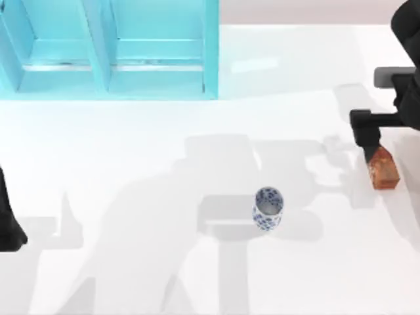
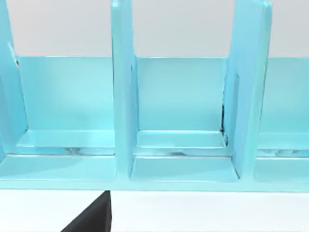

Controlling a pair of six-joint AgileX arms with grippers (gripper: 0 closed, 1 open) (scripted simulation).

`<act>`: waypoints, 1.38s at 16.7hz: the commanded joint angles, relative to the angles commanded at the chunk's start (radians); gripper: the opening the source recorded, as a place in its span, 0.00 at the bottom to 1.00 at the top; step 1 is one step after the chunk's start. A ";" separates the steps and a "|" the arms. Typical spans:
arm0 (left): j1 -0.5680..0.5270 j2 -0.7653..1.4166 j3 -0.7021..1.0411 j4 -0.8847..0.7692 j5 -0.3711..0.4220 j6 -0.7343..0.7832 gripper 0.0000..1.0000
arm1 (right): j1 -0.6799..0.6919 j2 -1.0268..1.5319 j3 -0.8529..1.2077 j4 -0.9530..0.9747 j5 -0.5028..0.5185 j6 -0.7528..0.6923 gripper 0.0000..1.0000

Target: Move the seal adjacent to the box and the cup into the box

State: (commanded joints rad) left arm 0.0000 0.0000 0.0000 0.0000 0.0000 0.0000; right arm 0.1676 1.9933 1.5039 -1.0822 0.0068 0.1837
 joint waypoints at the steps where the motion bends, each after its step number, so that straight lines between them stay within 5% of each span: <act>1: 0.000 0.000 0.000 0.000 0.000 0.000 1.00 | 0.001 0.000 0.013 -0.013 -0.001 0.000 1.00; 10: 0.000 0.000 0.000 0.000 0.000 0.000 1.00 | -0.004 -0.022 0.349 -0.372 0.000 -0.003 1.00; 17: 0.000 0.000 0.000 0.000 0.000 0.000 1.00 | 0.013 -0.019 0.353 -0.377 0.001 0.011 1.00; 23: 0.000 0.000 0.000 0.000 0.000 0.000 1.00 | 0.229 -0.001 0.273 -0.279 -0.003 0.225 1.00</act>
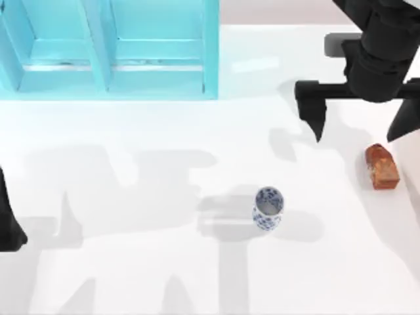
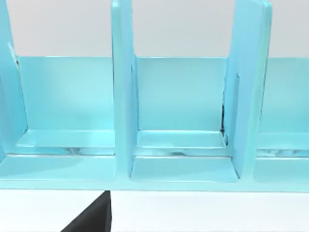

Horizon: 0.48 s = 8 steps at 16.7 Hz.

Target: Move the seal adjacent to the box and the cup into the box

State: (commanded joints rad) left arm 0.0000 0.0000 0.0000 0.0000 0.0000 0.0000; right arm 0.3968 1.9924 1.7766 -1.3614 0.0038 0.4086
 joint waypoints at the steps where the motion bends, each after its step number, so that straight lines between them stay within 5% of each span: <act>1: 0.000 0.000 0.000 0.000 0.000 0.000 1.00 | 0.046 0.003 -0.017 0.022 -0.001 0.048 1.00; 8: 0.000 0.000 0.000 0.000 0.000 0.000 1.00 | 0.241 0.014 -0.095 0.115 -0.003 0.246 1.00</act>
State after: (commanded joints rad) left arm 0.0000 0.0000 0.0000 0.0000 0.0000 0.0000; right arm 0.6378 2.0061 1.6813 -1.2466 0.0010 0.6545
